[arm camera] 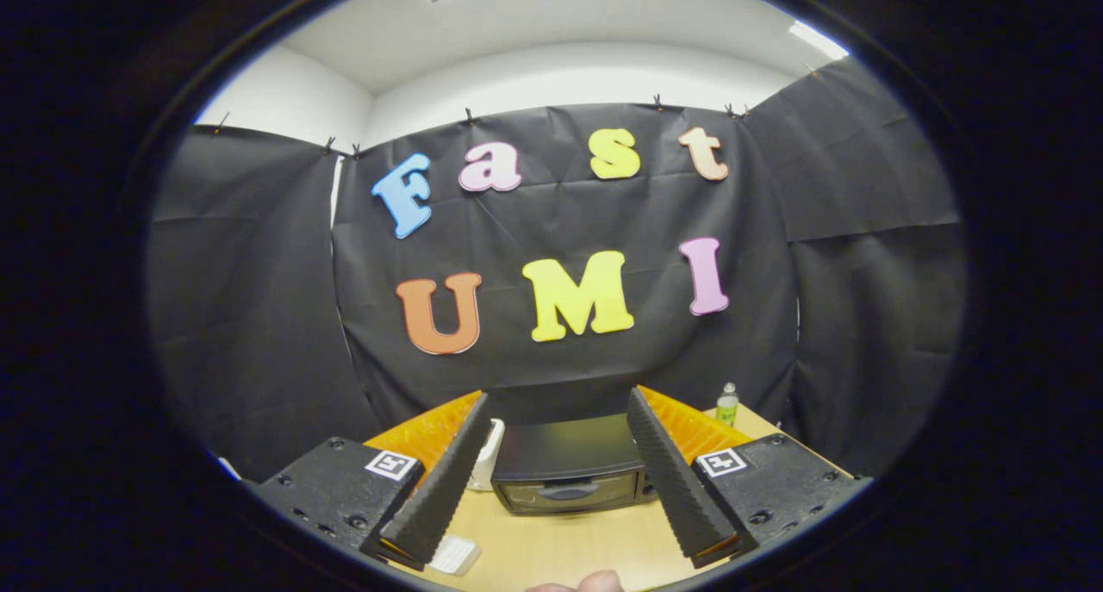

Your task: Open the toaster oven, put the food inside, and close the toaster oven door.

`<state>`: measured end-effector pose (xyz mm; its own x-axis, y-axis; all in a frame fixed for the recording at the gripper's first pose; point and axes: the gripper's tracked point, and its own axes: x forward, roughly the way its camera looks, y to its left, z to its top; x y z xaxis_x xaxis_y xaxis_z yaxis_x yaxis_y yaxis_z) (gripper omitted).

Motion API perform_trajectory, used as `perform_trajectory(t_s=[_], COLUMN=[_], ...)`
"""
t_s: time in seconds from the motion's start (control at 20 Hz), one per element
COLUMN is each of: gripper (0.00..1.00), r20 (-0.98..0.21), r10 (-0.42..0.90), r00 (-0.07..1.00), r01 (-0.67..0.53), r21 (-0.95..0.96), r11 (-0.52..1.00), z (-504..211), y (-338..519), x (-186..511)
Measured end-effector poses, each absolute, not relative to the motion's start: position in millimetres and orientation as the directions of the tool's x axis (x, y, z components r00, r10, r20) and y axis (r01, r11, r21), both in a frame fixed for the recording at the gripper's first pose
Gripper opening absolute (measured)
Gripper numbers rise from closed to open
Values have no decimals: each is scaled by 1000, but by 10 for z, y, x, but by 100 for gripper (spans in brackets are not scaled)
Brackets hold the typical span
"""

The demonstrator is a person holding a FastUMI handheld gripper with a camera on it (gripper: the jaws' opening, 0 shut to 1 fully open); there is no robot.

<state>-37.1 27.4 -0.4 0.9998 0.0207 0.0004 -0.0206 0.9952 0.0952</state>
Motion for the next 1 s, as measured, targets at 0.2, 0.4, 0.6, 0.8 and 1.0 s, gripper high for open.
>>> perform_trajectory(t_s=[0.2,0.4,0.6,0.8,1.0], gripper=[100,100,100,100,100], r20=[-17,-28,-24,-18,-19], r10=[12,2,8,28,35], r00=[1000,1000,1000,999,999], r01=[-10,1,-6,-26,-33], r21=[95,85,93,100,96], r11=[995,996,996,995,995], z=[-37,-21,-20,-1,-6], y=[222,160,178,270,296], x=[-392,-382,-341,-321,-305])
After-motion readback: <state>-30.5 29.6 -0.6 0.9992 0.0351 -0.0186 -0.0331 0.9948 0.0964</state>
